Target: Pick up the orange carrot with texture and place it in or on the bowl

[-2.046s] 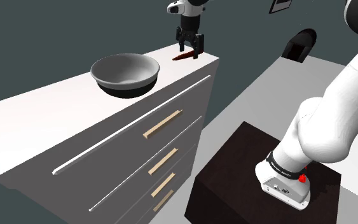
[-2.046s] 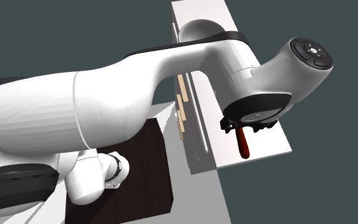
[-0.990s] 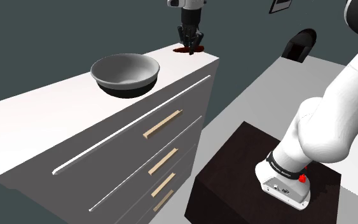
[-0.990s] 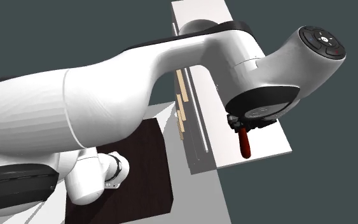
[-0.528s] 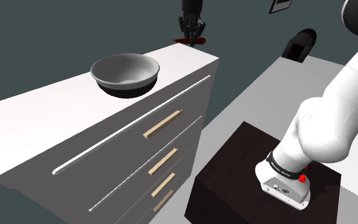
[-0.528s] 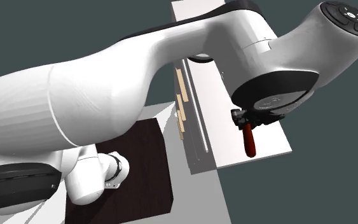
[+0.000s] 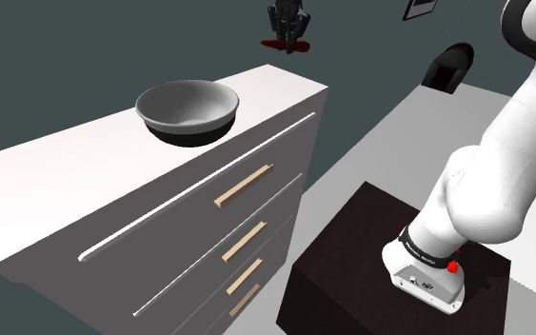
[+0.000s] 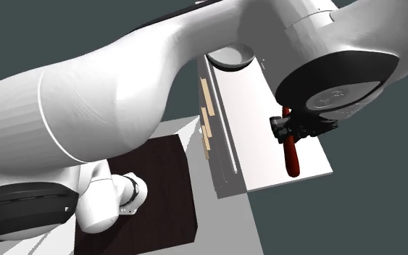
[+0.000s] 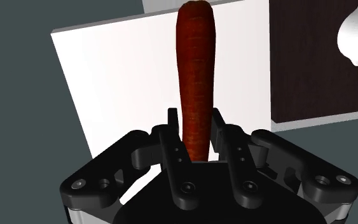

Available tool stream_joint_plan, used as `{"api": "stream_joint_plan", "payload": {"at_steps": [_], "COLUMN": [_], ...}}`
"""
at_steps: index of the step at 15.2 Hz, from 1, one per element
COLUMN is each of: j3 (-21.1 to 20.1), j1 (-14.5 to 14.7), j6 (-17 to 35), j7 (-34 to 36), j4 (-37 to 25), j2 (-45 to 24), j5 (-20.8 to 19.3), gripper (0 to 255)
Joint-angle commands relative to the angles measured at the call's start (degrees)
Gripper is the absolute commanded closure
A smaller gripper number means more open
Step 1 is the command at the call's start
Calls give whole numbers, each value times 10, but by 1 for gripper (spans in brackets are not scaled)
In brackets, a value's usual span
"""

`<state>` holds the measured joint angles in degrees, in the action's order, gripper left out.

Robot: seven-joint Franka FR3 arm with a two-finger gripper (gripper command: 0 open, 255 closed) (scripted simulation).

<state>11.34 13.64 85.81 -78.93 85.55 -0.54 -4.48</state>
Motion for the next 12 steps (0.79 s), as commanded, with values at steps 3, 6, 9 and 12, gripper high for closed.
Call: {"api": "stream_joint_plan", "payload": {"at_steps": [3, 6, 9, 12], "j3": [0, 1, 2, -18], "j1": [0, -1, -3, 21], "j6": [-35, -63, -91, -93], "j7": [-3, -6, -10, 33], "j4": [-48, -88, -131, -123], "j2": [-13, -26, -40, -34], "j5": [2, 5, 7, 5], "gripper": [255, 255, 255, 255]}}
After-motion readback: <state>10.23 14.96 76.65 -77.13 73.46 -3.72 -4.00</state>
